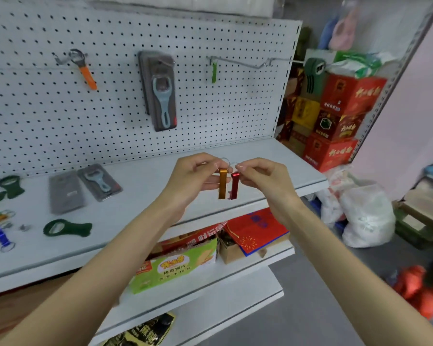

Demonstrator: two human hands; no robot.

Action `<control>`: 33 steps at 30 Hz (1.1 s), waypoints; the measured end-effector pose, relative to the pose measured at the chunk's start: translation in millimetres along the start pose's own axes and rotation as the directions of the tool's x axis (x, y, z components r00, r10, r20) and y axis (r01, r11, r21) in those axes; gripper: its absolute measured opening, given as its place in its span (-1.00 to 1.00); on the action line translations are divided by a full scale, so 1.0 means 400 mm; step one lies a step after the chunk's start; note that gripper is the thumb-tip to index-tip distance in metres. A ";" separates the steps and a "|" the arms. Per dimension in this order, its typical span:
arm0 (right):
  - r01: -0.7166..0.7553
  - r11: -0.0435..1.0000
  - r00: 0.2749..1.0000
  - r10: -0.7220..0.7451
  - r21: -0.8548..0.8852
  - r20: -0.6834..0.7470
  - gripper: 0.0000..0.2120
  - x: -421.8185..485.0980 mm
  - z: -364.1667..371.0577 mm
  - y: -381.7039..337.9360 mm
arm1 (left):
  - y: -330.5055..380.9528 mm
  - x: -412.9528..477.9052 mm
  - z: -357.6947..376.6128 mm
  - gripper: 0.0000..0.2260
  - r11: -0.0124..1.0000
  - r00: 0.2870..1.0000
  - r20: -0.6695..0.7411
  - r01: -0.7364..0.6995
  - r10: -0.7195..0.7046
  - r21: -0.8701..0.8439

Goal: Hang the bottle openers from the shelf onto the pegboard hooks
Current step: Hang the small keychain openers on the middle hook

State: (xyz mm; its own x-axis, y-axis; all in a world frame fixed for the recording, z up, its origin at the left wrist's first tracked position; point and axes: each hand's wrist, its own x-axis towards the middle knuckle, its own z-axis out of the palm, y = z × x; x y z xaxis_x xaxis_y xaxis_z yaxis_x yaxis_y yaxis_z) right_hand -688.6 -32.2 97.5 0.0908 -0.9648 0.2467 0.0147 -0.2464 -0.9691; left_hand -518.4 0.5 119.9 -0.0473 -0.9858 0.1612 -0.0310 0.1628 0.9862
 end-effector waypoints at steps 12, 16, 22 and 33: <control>0.200 0.977 0.979 -0.201 -0.075 -0.017 -0.91 0.295 -0.165 -0.151 | 0.135 0.242 0.080 -0.83 0.988 0.983 -0.112 -0.138 0.145 0.074; 0.217 0.976 0.976 -0.217 -0.036 0.004 -0.90 0.396 -0.216 -0.185 | 0.162 0.304 0.108 -0.84 0.981 0.968 -0.181 -0.156 0.176 0.117; 0.185 0.982 0.981 -0.187 0.043 0.055 -0.88 0.531 -0.250 -0.217 | 0.182 0.375 0.148 -0.83 0.978 0.919 -0.342 -0.166 0.199 0.123; 0.152 0.988 0.959 -0.156 0.036 0.235 -0.92 0.643 -0.263 -0.214 | 0.186 0.436 0.211 -0.85 0.975 0.834 -0.505 -0.168 0.220 0.147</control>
State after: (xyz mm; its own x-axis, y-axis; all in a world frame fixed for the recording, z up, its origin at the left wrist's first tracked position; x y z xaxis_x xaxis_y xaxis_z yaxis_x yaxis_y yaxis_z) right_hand -771.4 -269.0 244.9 0.3188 -0.8656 0.3862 0.0641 -0.3869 -0.9199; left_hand -613.2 -156.0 218.3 0.4583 -0.8077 0.3709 -0.1688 0.3306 0.9286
